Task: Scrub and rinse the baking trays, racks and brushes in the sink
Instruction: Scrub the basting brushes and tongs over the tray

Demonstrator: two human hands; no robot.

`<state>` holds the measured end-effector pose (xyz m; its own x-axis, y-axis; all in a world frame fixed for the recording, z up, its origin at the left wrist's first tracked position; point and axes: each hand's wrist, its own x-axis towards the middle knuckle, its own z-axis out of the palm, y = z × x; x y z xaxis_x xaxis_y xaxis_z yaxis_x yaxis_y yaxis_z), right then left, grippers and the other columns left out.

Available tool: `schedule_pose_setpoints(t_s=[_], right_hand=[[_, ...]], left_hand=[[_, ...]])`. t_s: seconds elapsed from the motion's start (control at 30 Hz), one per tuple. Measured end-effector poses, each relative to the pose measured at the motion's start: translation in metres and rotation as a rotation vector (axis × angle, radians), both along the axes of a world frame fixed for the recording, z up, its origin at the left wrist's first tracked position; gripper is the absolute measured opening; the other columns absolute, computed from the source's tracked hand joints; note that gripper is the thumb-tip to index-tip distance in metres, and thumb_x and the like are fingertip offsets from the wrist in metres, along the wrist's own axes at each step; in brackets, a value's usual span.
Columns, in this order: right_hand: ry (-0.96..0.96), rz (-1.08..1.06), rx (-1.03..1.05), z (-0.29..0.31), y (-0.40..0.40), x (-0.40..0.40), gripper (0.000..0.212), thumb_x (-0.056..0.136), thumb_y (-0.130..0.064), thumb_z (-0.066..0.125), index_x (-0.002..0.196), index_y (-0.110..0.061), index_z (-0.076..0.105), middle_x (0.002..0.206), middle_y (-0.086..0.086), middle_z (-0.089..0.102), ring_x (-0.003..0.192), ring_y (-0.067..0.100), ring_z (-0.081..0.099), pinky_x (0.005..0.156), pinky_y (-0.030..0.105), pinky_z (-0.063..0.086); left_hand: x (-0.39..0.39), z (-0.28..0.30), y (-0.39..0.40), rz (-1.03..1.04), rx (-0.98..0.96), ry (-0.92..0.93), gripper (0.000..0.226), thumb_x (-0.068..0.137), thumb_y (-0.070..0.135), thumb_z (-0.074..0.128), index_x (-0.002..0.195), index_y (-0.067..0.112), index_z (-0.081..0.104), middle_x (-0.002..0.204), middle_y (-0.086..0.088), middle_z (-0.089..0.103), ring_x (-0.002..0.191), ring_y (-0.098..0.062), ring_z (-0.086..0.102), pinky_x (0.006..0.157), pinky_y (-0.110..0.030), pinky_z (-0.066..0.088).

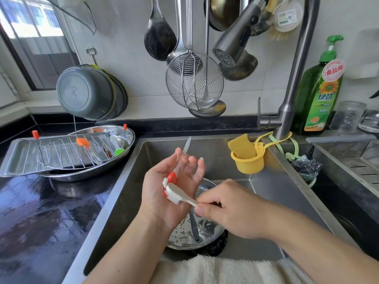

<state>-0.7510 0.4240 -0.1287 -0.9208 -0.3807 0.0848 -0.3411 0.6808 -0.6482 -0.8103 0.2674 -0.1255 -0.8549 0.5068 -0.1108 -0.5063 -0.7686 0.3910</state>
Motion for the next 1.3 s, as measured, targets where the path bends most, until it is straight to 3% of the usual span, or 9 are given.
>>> schedule_pose_setpoints(t_s=[0.23,0.43,0.53,0.7,0.8,0.9,1.0,1.1,1.3], right_hand=[[0.019,-0.059,-0.083,-0.004,0.008,0.005,0.032,0.1,-0.032,0.061,0.072,-0.018,0.065,0.055,-0.007,0.043,0.055,0.007,0.036,0.054,0.03,0.031],[0.235,-0.417,-0.084,-0.013,0.026,-0.01,0.03,0.102,-0.038,0.054,0.077,-0.022,0.063,0.057,-0.01,0.051,0.051,0.009,0.04,0.052,0.036,0.034],[0.244,-0.469,-0.068,-0.016,0.024,-0.012,0.009,0.103,-0.035,0.052,0.1,-0.031,0.06,0.065,-0.012,0.057,0.059,0.007,0.05,0.056,0.032,0.041],[0.325,-0.419,-0.085,-0.014,0.022,-0.01,0.047,0.103,-0.021,0.054,0.141,-0.048,0.046,0.083,-0.011,0.058,0.08,0.007,0.055,0.073,0.031,0.049],[0.382,-0.319,-0.059,-0.011,0.017,-0.006,0.053,0.103,-0.019,0.056,0.148,-0.044,0.047,0.092,-0.016,0.052,0.085,0.008,0.055,0.075,0.029,0.048],[0.33,-0.145,0.078,-0.01,0.007,0.001,0.053,0.104,-0.02,0.053,0.149,-0.047,0.044,0.1,-0.017,0.049,0.088,0.009,0.052,0.076,0.028,0.048],[0.325,-0.151,0.15,-0.01,0.007,-0.001,0.052,0.106,-0.023,0.047,0.15,-0.051,0.038,0.105,-0.024,0.046,0.092,0.007,0.05,0.073,0.025,0.047],[0.339,-0.273,0.211,-0.009,0.016,-0.009,0.052,0.106,-0.028,0.045,0.15,-0.054,0.034,0.09,-0.018,0.043,0.079,0.009,0.046,0.064,0.026,0.043],[0.311,-0.422,0.225,-0.013,0.023,-0.013,0.05,0.106,-0.03,0.044,0.152,-0.047,0.034,0.088,-0.008,0.043,0.079,0.017,0.051,0.068,0.041,0.051]], left_hand=[[-0.007,-0.003,0.003,0.005,-0.07,0.006,0.001,0.09,0.011,0.061,0.089,0.011,0.06,0.077,0.0,0.048,0.067,-0.013,0.046,0.073,-0.025,0.046],[-0.006,-0.007,0.005,0.011,-0.225,0.067,0.061,0.076,-0.008,0.036,0.133,0.009,0.051,0.073,0.0,0.035,0.056,-0.012,0.026,0.049,-0.023,0.029],[-0.008,-0.007,0.005,-0.01,-0.231,0.067,0.069,0.073,-0.005,0.037,0.139,0.011,0.049,0.074,0.001,0.029,0.056,-0.013,0.024,0.048,-0.024,0.031],[-0.003,-0.004,0.003,-0.084,-0.158,0.056,0.056,0.079,0.004,0.036,0.128,-0.002,0.065,0.07,0.004,0.019,0.059,-0.012,0.016,0.056,-0.024,0.03],[-0.005,-0.007,0.0,-0.101,-0.092,0.011,0.03,0.094,0.021,0.046,0.106,0.001,0.064,0.074,0.0,0.035,0.063,-0.014,0.034,0.067,-0.028,0.041],[-0.007,-0.008,-0.002,-0.099,-0.058,-0.046,0.068,0.102,0.056,0.047,0.124,-0.007,0.061,0.1,-0.016,0.064,0.093,-0.028,0.065,0.092,-0.044,0.053],[-0.005,-0.005,0.0,-0.098,-0.042,-0.016,0.082,0.103,0.064,0.037,0.143,-0.007,0.051,0.134,-0.024,0.065,0.125,-0.041,0.064,0.108,-0.054,0.046],[-0.001,-0.003,0.004,-0.136,-0.06,0.026,0.073,0.107,0.055,0.036,0.149,-0.004,0.045,0.143,-0.027,0.059,0.134,-0.041,0.058,0.11,-0.051,0.045],[0.0,-0.004,0.009,-0.158,-0.322,0.178,0.044,0.098,0.0,0.036,0.134,-0.004,0.06,0.14,-0.017,0.064,0.134,-0.032,0.06,0.117,-0.043,0.042]])
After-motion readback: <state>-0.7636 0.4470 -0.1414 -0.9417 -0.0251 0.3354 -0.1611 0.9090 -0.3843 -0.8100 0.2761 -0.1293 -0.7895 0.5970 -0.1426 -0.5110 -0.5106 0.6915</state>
